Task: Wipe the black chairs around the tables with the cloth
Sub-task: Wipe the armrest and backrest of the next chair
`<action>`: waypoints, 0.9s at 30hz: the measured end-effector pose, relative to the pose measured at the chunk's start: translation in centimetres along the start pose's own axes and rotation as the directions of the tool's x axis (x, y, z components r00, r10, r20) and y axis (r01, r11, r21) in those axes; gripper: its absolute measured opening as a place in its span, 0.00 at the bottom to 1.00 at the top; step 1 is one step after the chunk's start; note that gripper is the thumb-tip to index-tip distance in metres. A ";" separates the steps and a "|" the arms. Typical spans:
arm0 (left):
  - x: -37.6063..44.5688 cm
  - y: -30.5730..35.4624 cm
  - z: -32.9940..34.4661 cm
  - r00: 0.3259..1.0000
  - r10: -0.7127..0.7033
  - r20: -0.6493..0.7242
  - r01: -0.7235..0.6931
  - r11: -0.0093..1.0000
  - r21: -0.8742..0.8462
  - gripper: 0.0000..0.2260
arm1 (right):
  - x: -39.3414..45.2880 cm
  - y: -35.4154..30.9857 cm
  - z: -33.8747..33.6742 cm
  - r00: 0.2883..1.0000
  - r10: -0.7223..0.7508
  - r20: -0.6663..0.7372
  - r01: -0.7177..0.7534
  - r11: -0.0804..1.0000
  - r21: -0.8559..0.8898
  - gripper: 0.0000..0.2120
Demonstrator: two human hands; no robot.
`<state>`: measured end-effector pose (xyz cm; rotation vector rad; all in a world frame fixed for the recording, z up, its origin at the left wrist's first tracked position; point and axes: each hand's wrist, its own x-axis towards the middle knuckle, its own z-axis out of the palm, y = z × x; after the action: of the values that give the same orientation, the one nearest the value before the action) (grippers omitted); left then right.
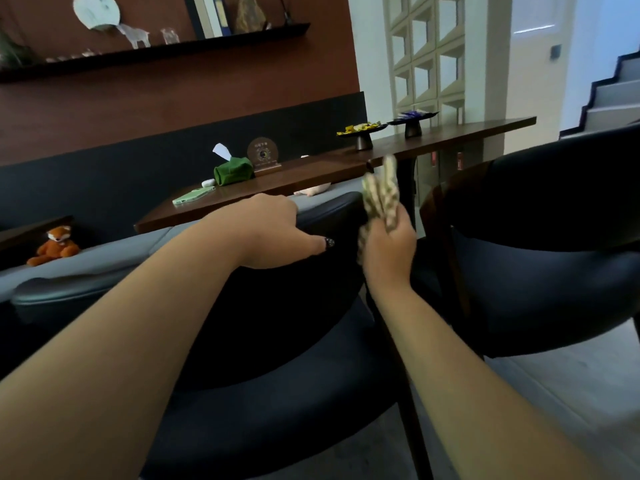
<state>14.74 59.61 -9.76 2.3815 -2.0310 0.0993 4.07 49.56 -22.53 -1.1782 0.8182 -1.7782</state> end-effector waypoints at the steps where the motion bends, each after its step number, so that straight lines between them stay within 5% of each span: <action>1: 0.0 0.1 0.1 1.000 -0.005 -0.029 0.006 1.000 0.011 0.22 | -0.2 -1.3 0.9 0.997 -0.078 0.029 0.077 0.997 0.009 0.22; 4: -0.3 0.3 0.4 0.997 -0.007 -0.072 0.011 0.998 0.054 0.23 | -1.5 -2.0 2.2 0.973 -0.226 0.036 0.226 0.974 0.015 0.21; 7: -0.7 0.4 0.3 0.997 -0.016 -0.080 0.022 0.997 0.070 0.22 | -2.2 -0.6 2.1 0.974 -0.213 -0.078 0.217 0.974 0.056 0.19; 18: -1.0 0.8 0.0 0.995 0.001 -0.099 0.012 0.992 0.126 0.20 | -3.4 3.5 -0.2 0.968 0.197 -0.157 -0.191 0.980 0.047 0.16; 24: -1.3 0.6 1.0 0.974 -0.002 -0.225 0.023 0.996 0.090 0.28 | -5.0 -3.3 2.7 0.949 -0.313 -0.049 0.316 0.944 0.095 0.19; 27: -1.6 0.5 0.8 0.975 -0.010 -0.221 0.024 0.998 0.060 0.27 | -5.7 -1.6 3.0 0.908 -0.418 -0.040 0.418 0.908 -0.012 0.19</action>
<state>14.05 61.06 -10.64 2.3022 -1.9328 0.4137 7.67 55.17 -22.40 -1.4009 0.6202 -2.1534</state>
